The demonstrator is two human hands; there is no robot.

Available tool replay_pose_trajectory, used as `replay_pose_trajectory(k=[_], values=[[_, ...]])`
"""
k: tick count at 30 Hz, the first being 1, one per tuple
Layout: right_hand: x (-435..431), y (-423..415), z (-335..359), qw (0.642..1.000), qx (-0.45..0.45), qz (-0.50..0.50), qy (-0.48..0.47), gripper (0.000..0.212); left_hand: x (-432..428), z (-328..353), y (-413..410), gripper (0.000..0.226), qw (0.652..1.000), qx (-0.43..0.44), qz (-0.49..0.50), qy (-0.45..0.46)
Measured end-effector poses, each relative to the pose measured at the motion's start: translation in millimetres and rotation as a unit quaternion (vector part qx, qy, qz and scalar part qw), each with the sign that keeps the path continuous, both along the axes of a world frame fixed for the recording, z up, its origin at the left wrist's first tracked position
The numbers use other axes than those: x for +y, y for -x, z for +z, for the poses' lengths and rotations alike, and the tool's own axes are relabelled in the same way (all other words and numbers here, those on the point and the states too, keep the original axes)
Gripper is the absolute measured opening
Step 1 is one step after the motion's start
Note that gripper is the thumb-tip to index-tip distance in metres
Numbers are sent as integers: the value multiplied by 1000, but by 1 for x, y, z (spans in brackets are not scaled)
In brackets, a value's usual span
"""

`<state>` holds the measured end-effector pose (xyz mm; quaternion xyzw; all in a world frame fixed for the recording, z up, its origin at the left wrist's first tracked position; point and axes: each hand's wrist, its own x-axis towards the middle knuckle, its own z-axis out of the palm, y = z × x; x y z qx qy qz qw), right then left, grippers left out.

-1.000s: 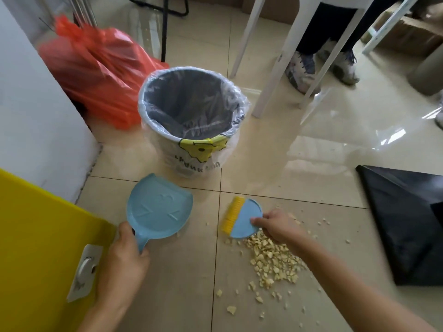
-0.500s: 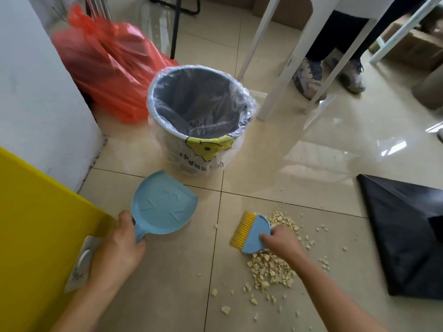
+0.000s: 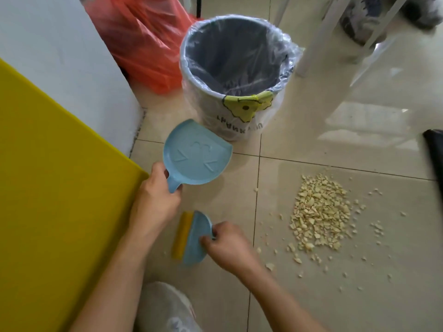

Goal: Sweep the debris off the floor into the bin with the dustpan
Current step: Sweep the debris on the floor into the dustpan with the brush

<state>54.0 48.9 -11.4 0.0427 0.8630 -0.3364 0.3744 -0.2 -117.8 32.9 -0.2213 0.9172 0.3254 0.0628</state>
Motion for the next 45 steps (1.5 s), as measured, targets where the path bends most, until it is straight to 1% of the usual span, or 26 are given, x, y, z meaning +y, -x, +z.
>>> replay_pose_trajectory(k=[3, 5, 7, 9, 11, 13, 14, 16, 19, 22, 24, 26, 28, 31, 35, 37, 39, 42, 45], values=[[-60, -23, -16, 999, -22, 36, 25, 33, 0, 2, 3, 33, 1000, 1, 13, -21], [-75, -26, -24, 999, -16, 36, 8, 33, -1, -1, 2, 34, 1000, -3, 4, -20], [-67, -19, -30, 999, -12, 33, -28, 32, -3, -5, -1, 35, 1000, -13, -19, -15], [-43, -3, -32, 998, -6, 36, -42, 26, -5, -12, -3, 34, 997, -26, -69, 10], [-10, 18, -31, 997, 19, 35, -63, 18, -6, -19, -7, 33, 989, -45, -122, 66], [28, 42, -28, 994, 48, 12, -93, 21, -5, -27, -11, 32, 981, -51, -150, 114], [49, 54, -26, 992, 59, 0, -112, 24, -2, -31, -12, 30, 979, -53, -156, 123], [89, 76, -22, 986, 70, -18, -150, 29, 2, -37, -15, 23, 977, -75, -160, 122], [145, 97, -19, 978, 60, -40, -197, 34, 7, -49, -19, 13, 970, -137, -176, 102], [184, 105, -15, 969, 40, -42, -238, 34, 6, -55, -26, 13, 969, -157, -173, 77], [203, 105, -6, 968, 34, -54, -243, 32, 2, -59, -30, 13, 970, -162, -164, 70], [216, 102, 7, 969, 43, -69, -233, 30, 0, -61, -30, 18, 970, -168, -162, 66], [219, 94, 22, 972, 56, -80, -215, 29, 0, -59, -29, 19, 972, -162, -158, 57], [196, 69, 42, 983, 39, -75, -165, 26, 2, -56, -23, 18, 976, -146, -154, 44], [122, 12, 34, 995, -2, 31, -90, 27, 5, -51, -19, 15, 979, -131, -151, 29], [94, -10, 18, 991, -1, 75, -108, 28, 7, -47, -21, 10, 982, -119, -148, 10], [91, -14, 5, 986, 2, 82, -146, 25, 7, -47, -24, 8, 984, -107, -143, 1], [123, 8, -3, 977, 8, 57, -205, 25, 1, -52, -29, 10, 983, -109, -144, 4], [169, 37, 0, 959, 44, 45, -275, 26, -2, -56, -30, 9, 980, -126, -153, 17]])
